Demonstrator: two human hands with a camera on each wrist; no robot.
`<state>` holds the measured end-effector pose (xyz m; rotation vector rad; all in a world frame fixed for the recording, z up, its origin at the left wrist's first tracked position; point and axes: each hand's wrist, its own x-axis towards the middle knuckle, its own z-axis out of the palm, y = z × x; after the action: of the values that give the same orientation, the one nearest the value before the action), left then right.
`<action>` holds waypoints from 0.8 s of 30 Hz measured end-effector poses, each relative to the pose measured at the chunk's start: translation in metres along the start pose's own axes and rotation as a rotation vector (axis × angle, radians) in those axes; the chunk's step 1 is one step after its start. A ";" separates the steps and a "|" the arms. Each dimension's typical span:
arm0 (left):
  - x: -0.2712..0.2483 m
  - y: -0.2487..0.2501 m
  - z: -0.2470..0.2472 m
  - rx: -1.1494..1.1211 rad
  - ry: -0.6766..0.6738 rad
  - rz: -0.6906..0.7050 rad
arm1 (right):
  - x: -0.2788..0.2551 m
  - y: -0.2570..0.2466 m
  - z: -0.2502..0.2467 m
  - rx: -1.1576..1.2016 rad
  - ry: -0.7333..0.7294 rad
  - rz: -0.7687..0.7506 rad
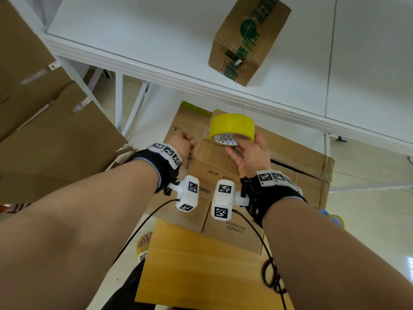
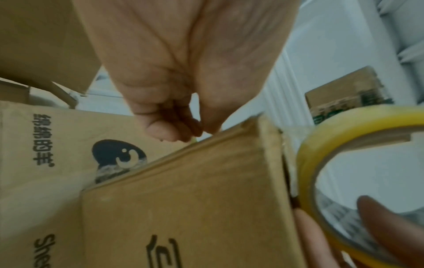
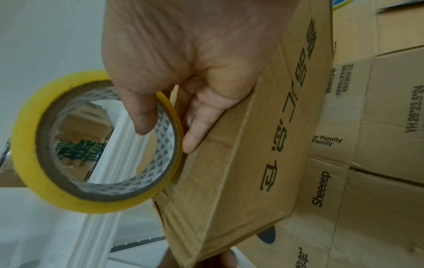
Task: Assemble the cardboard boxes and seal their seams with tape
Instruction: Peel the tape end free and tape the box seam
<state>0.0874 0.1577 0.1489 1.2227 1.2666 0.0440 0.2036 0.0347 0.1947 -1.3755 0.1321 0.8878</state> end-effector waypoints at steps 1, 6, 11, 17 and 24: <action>-0.001 0.004 -0.003 -0.019 0.007 0.084 | 0.000 0.000 0.000 -0.001 0.000 0.003; -0.011 0.038 -0.021 0.014 -0.393 0.299 | -0.005 -0.003 0.002 -0.002 -0.006 0.024; -0.022 0.066 -0.018 0.617 -0.528 0.384 | -0.008 -0.005 0.003 -0.011 -0.001 0.025; -0.016 0.061 -0.014 0.583 -0.501 0.176 | -0.010 -0.004 0.004 -0.011 0.014 0.009; -0.019 0.055 -0.019 0.559 -0.480 0.100 | -0.010 -0.020 0.008 -0.267 -0.048 -0.059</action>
<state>0.0976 0.1816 0.2044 1.6489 0.8105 -0.5335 0.2059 0.0387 0.2178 -1.5954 -0.0665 0.9113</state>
